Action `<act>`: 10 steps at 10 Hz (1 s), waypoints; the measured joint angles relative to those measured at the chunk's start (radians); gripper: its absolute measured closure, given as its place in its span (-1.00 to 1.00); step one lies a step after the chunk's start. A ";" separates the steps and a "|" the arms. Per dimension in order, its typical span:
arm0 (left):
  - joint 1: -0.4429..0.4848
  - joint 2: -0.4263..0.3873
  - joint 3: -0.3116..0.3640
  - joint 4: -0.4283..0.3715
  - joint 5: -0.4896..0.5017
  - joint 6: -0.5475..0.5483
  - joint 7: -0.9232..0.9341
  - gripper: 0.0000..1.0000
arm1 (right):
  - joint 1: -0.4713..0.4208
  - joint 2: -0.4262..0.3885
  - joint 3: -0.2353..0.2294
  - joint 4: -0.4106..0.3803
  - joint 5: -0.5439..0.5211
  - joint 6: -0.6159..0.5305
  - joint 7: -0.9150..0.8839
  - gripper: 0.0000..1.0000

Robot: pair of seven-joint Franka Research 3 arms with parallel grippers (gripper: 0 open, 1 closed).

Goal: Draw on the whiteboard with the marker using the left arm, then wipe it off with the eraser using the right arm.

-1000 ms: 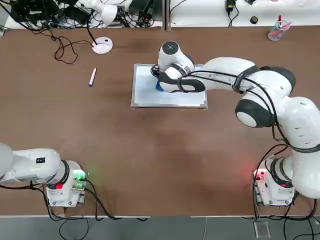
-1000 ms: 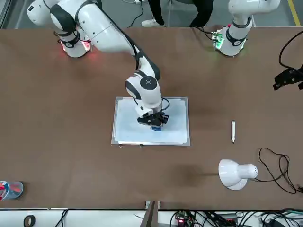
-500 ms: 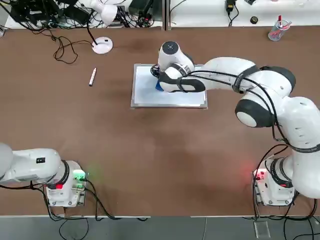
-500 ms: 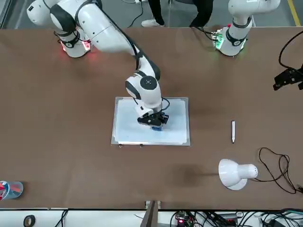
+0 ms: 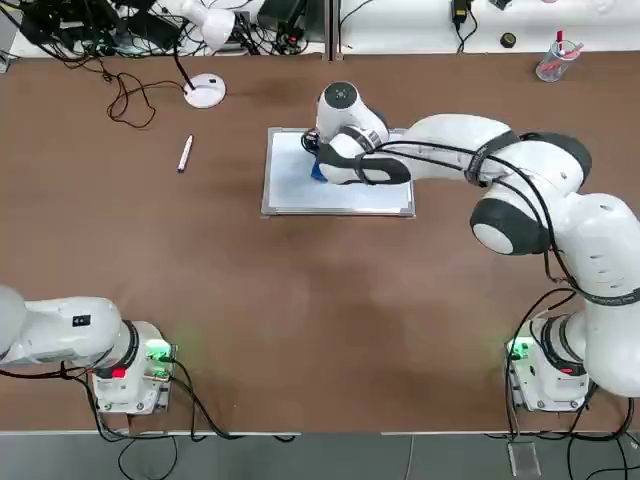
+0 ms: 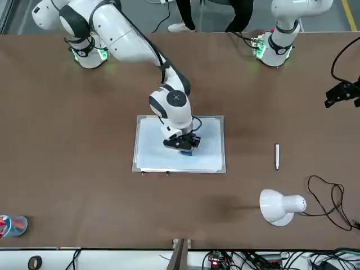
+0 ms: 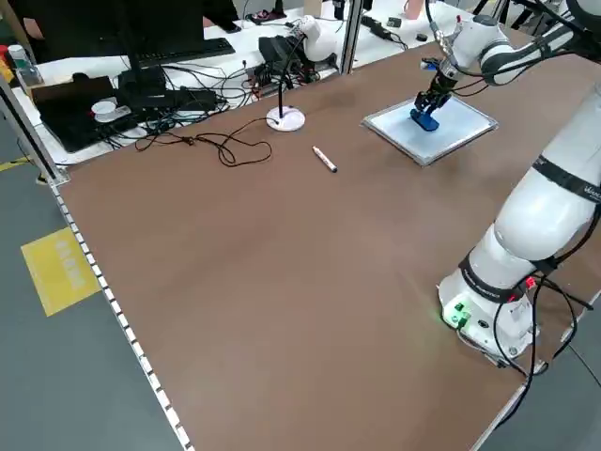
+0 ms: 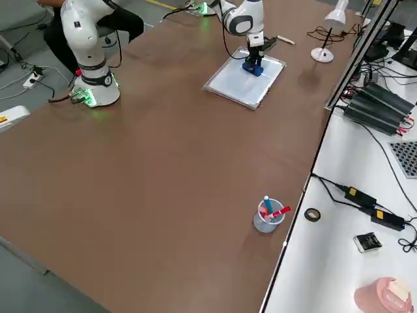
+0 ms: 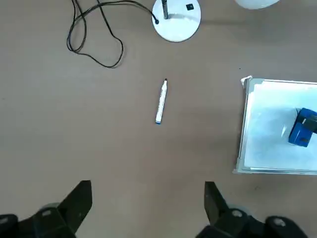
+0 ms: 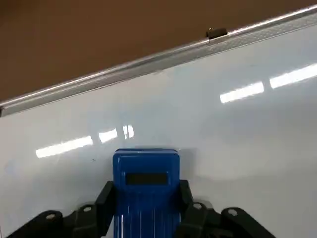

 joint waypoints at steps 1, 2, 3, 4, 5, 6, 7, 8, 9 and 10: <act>0.000 0.001 0.000 0.000 0.000 0.001 0.000 -1.00 | 0.000 0.000 0.000 0.001 0.000 0.000 0.002 -0.10; 0.000 0.001 0.000 -0.001 0.000 0.001 0.000 -1.00 | 0.000 0.007 0.000 0.021 0.001 -0.004 0.038 -0.10; 0.000 0.001 0.000 -0.001 0.000 0.001 0.000 -1.00 | 0.000 0.015 0.002 0.054 0.001 -0.010 0.064 -0.10; 0.000 0.001 0.000 -0.001 0.000 0.001 0.000 -1.00 | 0.000 0.019 0.003 0.080 0.001 -0.020 0.078 -0.10; 0.000 0.001 0.000 -0.001 0.000 0.001 0.000 -1.00 | 0.000 0.021 0.004 0.097 0.001 -0.026 0.084 -0.10; 0.001 0.001 0.000 -0.001 0.000 0.001 0.000 -1.00 | 0.000 0.021 0.005 0.107 0.001 -0.031 0.088 -0.10; 0.001 0.001 0.000 -0.001 0.000 0.001 0.000 -1.00 | 0.000 0.021 0.005 0.113 0.002 -0.037 0.090 -0.10; 0.001 0.001 0.000 -0.001 0.000 0.001 0.000 -1.00 | 0.000 0.021 0.005 0.116 0.002 -0.039 0.092 -0.10; 0.001 0.001 0.000 -0.001 0.000 0.002 -0.001 -1.00 | 0.000 0.021 0.005 0.118 0.002 -0.042 0.092 -0.10; 0.001 0.002 0.000 -0.001 0.000 0.003 -0.001 -1.00 | 0.000 0.021 0.004 0.122 0.002 -0.056 0.093 -0.10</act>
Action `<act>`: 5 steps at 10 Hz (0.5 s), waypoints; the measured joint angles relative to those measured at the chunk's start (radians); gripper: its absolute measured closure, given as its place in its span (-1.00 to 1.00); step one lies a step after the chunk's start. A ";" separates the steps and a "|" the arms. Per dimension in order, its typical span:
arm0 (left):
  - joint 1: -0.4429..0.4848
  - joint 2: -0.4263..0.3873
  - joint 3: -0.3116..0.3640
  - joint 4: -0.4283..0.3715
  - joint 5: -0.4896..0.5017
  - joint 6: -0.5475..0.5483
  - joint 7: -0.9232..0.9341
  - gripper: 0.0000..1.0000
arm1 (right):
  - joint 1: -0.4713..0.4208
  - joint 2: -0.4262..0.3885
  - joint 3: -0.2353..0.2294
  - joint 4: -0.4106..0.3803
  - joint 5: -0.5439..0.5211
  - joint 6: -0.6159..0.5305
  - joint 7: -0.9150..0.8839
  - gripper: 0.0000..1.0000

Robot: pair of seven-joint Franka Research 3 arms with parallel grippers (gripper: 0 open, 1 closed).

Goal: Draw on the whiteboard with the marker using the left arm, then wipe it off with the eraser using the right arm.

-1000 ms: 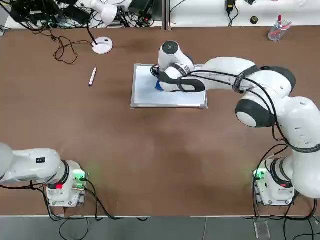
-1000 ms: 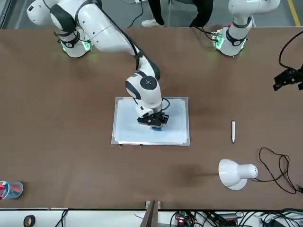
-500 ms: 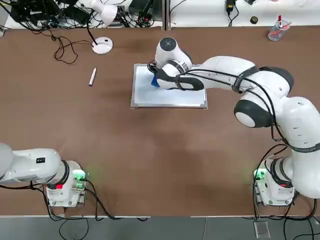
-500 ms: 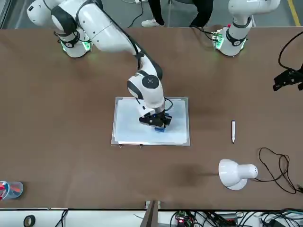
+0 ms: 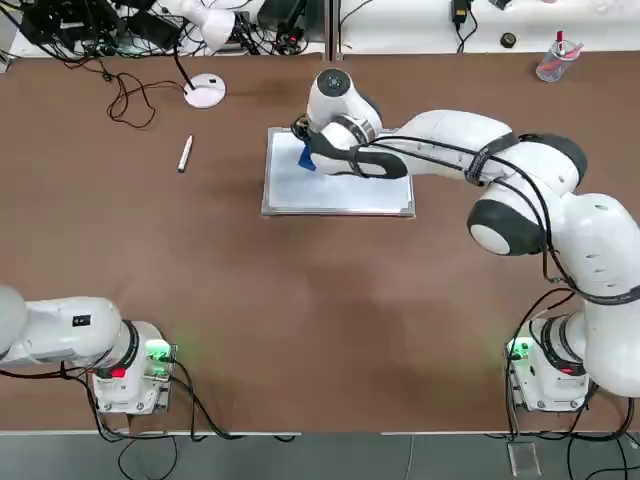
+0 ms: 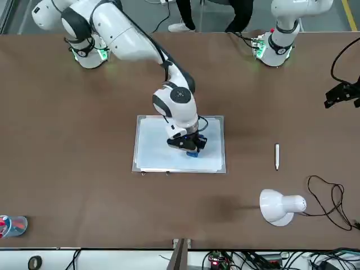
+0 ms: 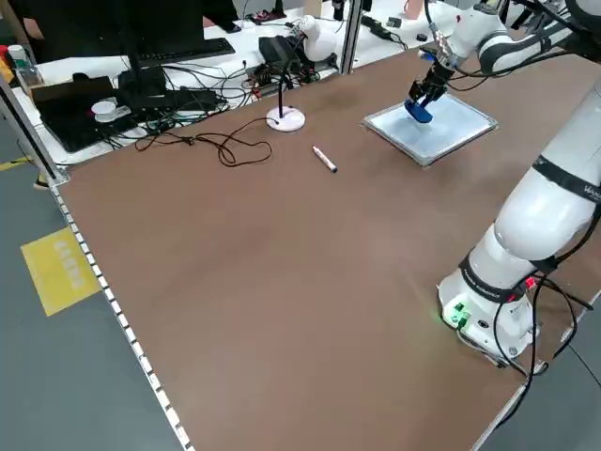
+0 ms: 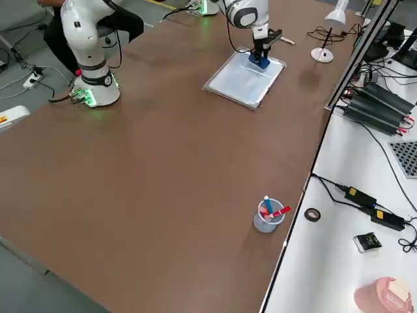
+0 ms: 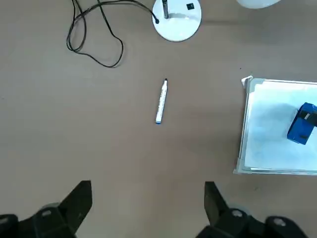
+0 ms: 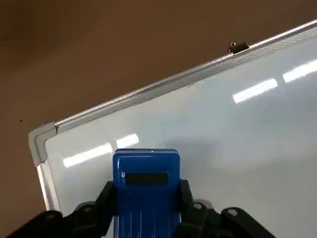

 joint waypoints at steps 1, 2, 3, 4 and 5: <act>0.000 0.000 0.000 0.000 0.000 0.002 0.000 -1.00 | -0.003 -0.003 -0.002 0.010 0.000 -0.033 -0.004 -0.10; 0.000 0.001 0.000 -0.002 0.000 0.008 0.000 -1.00 | -0.010 -0.013 -0.003 0.021 0.000 -0.079 -0.019 -0.10; 0.000 0.001 0.000 -0.003 0.000 0.013 0.000 -1.00 | -0.021 -0.031 -0.004 0.031 0.000 -0.131 -0.043 -0.10; 0.000 0.002 0.000 -0.004 0.000 0.015 0.000 -1.00 | -0.038 -0.060 -0.005 0.035 0.000 -0.183 -0.081 -0.10; 0.000 0.003 0.000 -0.005 0.000 0.016 0.000 -1.00 | -0.058 -0.095 -0.005 0.027 0.001 -0.224 -0.133 -0.10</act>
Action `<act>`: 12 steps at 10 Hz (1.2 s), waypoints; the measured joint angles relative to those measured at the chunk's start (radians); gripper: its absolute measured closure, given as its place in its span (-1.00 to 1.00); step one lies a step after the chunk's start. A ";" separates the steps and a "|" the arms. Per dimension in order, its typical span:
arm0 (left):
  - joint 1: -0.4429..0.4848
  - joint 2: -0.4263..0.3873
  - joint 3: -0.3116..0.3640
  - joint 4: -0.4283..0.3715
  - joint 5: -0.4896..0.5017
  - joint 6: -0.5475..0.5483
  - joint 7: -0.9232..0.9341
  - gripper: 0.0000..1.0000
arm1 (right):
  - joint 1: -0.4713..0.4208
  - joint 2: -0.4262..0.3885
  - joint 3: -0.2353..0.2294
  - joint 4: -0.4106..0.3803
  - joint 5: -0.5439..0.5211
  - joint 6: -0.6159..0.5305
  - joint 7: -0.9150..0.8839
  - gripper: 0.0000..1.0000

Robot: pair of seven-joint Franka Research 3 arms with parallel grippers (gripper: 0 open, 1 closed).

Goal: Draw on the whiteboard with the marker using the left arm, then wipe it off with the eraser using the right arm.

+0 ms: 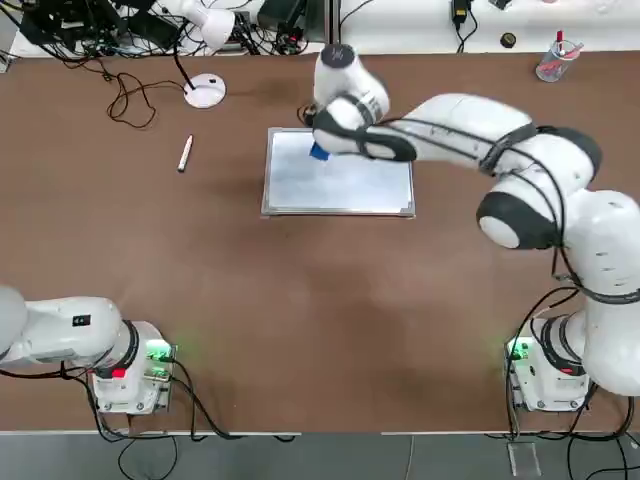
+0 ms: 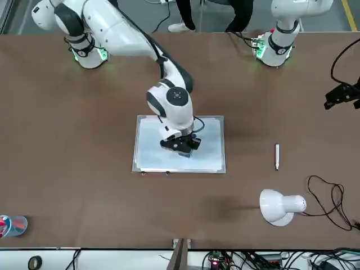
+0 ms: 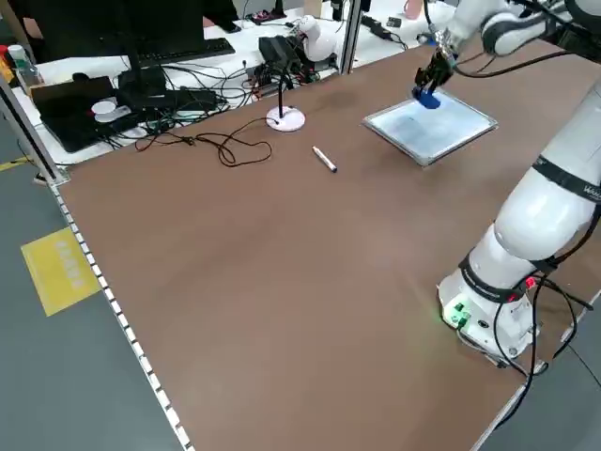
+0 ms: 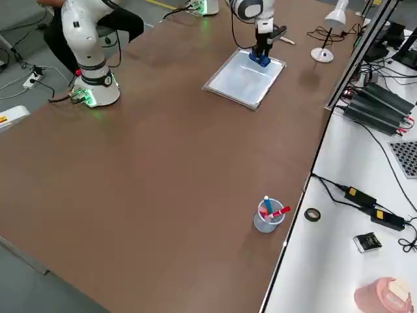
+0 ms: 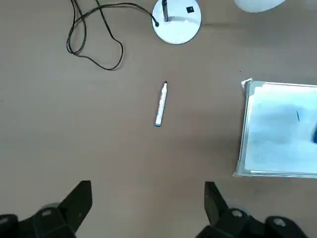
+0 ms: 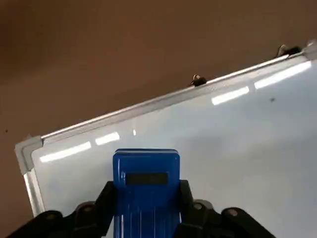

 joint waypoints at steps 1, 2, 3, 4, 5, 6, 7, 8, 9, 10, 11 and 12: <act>0.000 0.001 0.000 0.000 0.000 0.000 0.000 -1.00 | -0.021 -0.038 0.000 -0.027 0.001 -0.019 -0.058 -0.10; 0.000 0.001 0.000 -0.001 0.000 0.001 0.000 -1.00 | -0.043 -0.078 0.000 -0.075 0.001 -0.015 -0.111 -0.10; -0.001 0.002 0.000 -0.001 0.000 0.001 0.000 -1.00 | -0.060 -0.109 0.000 -0.133 0.001 0.011 -0.150 -0.10; -0.001 0.002 0.000 -0.001 0.000 0.001 0.000 -1.00 | -0.069 -0.126 0.000 -0.193 0.000 0.062 -0.171 -0.10; -0.001 0.002 0.000 -0.001 0.000 0.001 -0.001 -1.00 | -0.072 -0.130 0.000 -0.251 -0.003 0.127 -0.179 -0.10; -0.001 0.002 0.000 -0.001 0.000 0.001 -0.001 -1.00 | -0.071 -0.128 0.000 -0.302 -0.005 0.188 -0.180 -0.10; -0.001 0.002 0.000 -0.001 0.000 0.001 -0.001 -1.00 | -0.069 -0.124 0.000 -0.342 -0.005 0.234 -0.180 -0.10; -0.001 0.002 0.000 -0.001 0.000 0.002 -0.001 -1.00 | -0.067 -0.120 0.000 -0.368 -0.005 0.263 -0.179 -0.10; -0.001 0.002 0.000 -0.001 0.000 0.002 -0.001 -1.00 | -0.067 -0.118 0.001 -0.382 -0.005 0.277 -0.179 -0.10; -0.001 0.002 0.000 -0.001 0.000 0.002 -0.001 -1.00 | -0.066 -0.117 0.000 -0.386 -0.005 0.281 -0.179 -0.10; -0.001 0.002 0.000 -0.001 0.000 0.002 -0.001 -1.00 | -0.065 -0.118 0.000 -0.386 -0.005 0.281 -0.179 -0.10; -0.001 0.002 0.000 -0.001 0.000 0.002 -0.001 -1.00 | -0.064 -0.118 0.000 -0.386 -0.005 0.282 -0.178 -0.10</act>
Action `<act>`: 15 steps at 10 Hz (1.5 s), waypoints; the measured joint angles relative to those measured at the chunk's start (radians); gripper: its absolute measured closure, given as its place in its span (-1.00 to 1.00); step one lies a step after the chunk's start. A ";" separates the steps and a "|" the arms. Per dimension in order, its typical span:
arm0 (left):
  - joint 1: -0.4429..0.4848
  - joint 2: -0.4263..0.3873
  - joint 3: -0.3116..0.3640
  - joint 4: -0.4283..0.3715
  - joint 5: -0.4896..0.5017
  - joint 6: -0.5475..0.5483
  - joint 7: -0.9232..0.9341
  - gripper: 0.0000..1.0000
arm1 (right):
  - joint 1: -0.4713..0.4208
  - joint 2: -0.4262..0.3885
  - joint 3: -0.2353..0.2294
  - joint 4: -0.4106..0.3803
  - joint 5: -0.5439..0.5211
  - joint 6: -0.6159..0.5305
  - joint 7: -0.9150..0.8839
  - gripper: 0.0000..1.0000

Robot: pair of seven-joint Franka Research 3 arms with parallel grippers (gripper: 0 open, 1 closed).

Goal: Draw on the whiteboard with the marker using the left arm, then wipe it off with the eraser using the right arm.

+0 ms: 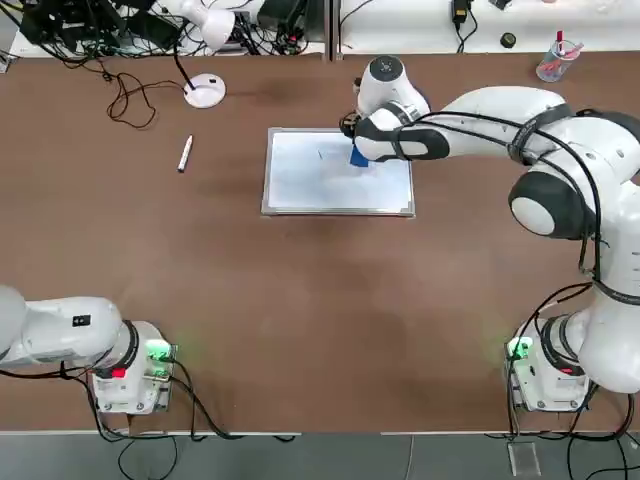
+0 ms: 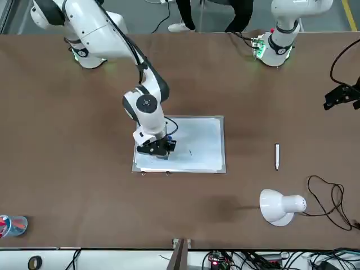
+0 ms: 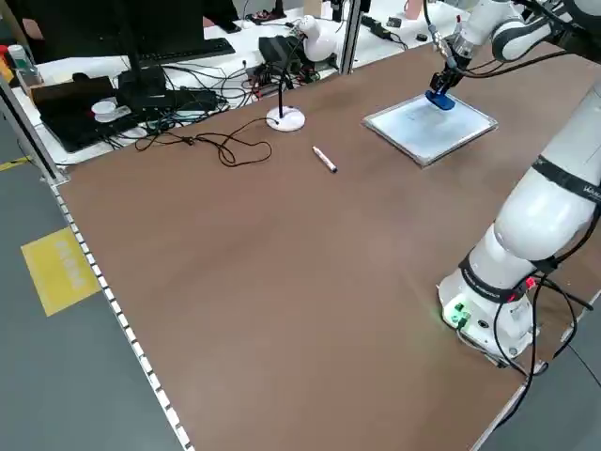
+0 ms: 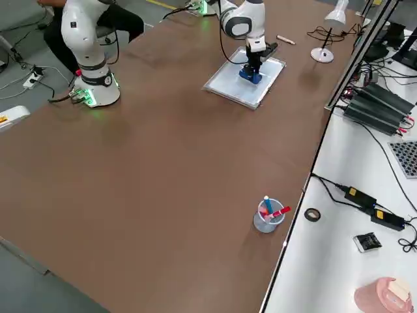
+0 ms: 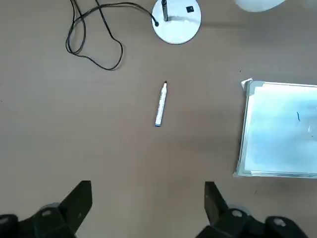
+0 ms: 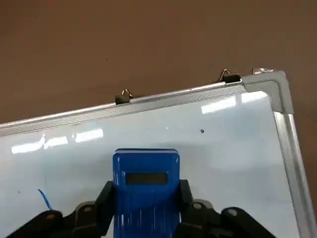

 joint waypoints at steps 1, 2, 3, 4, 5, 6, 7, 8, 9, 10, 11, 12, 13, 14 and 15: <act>0.000 0.000 0.000 0.000 0.000 0.000 0.000 -1.00 | 0.002 0.001 0.000 0.000 0.000 0.000 0.000 -0.10; 0.000 0.000 0.000 0.000 0.000 0.000 0.000 -1.00 | 0.003 0.003 0.000 -0.002 0.000 -0.001 0.000 -0.10; 0.000 0.000 0.000 0.000 0.000 0.000 0.000 -1.00 | 0.003 0.008 0.000 -0.003 -0.001 -0.001 0.000 -0.10; 0.000 0.000 0.000 0.000 0.000 0.000 0.000 -1.00 | 0.004 0.015 -0.001 -0.003 -0.002 -0.001 0.000 -0.10; 0.000 0.000 0.000 0.000 0.000 0.000 0.000 -1.00 | 0.004 0.022 -0.002 -0.004 -0.003 0.001 0.000 -0.10; 0.000 0.000 0.000 -0.001 0.000 0.000 0.000 -1.00 | 0.005 0.030 -0.002 -0.004 -0.003 0.004 0.000 -0.10; 0.000 0.000 0.000 -0.001 0.000 0.000 0.000 -1.00 | 0.007 0.036 -0.002 -0.004 -0.004 0.011 0.001 -0.10; 0.000 0.000 0.000 -0.001 0.000 0.000 0.000 -1.00 | 0.011 0.042 -0.003 -0.004 -0.004 0.016 0.003 -0.10; 0.000 0.000 0.000 -0.001 0.000 0.000 0.000 -1.00 | 0.014 0.046 -0.004 -0.004 -0.006 0.023 0.006 -0.10; 0.000 0.000 0.000 -0.001 0.000 0.000 0.000 -1.00 | 0.018 0.047 -0.007 -0.004 -0.007 0.029 0.007 -0.10; 0.000 0.000 0.000 -0.001 0.000 0.000 0.000 -1.00 | 0.021 0.048 -0.008 -0.004 -0.007 0.038 0.013 -0.10; 0.000 0.000 0.000 -0.001 0.000 0.000 0.000 -1.00 | 0.025 0.051 -0.009 -0.004 -0.007 0.049 0.026 -0.10; 0.000 0.001 0.000 -0.001 0.000 0.000 0.000 -1.00 | 0.031 0.054 -0.009 -0.003 -0.007 0.058 0.039 -0.10; 0.000 0.001 0.000 -0.001 0.000 0.000 0.000 -1.00 | 0.040 0.058 -0.010 0.001 -0.008 0.065 0.054 -0.10; 0.000 0.001 0.000 -0.001 0.000 0.000 0.000 -1.00 | 0.051 0.063 -0.011 0.008 -0.009 0.069 0.069 -0.10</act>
